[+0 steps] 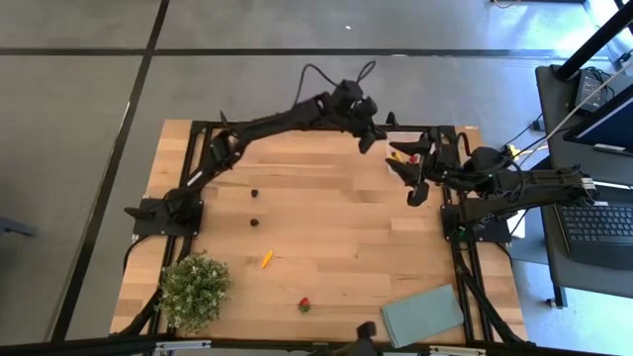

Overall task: Pick and placing Produce into tupperware
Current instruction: Put the yellow corn into the transparent bin

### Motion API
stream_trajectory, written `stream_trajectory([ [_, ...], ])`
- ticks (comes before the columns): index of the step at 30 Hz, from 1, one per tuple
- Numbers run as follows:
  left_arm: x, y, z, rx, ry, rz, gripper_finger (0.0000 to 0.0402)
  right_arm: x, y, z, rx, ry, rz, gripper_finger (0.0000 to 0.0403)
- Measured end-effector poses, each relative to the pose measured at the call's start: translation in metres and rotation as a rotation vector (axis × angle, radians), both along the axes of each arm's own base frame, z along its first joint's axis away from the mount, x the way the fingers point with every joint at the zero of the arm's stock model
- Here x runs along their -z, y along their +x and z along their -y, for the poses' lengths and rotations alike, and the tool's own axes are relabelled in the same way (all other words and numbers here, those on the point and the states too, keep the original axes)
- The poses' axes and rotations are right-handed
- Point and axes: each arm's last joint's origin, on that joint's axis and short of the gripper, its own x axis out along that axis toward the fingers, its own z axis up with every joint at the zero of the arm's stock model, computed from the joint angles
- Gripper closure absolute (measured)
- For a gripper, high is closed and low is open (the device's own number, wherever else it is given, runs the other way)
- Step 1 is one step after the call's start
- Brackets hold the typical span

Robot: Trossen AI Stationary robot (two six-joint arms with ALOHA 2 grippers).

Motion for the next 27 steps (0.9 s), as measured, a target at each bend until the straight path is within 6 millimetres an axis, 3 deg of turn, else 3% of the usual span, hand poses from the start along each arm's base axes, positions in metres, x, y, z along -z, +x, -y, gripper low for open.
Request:
stream_trajectory([
  [6,-0.048,-0.040,0.017,0.007,0.122,-0.144,0.0353,0.001,-0.001,0.000,-0.001,0.003,-0.009,0.0202],
  [16,-0.124,-0.091,0.043,-0.115,0.168,-0.100,0.0332,0.004,0.000,0.000,-0.015,0.060,-0.032,0.0202],
  [22,-0.189,-0.158,0.070,-0.220,0.264,-0.055,0.0321,0.005,0.000,0.000,-0.018,0.073,-0.034,0.0202],
  [27,-0.221,-0.201,0.097,-0.322,0.312,-0.042,0.0313,0.005,0.001,0.001,0.014,0.061,-0.038,0.0202],
])
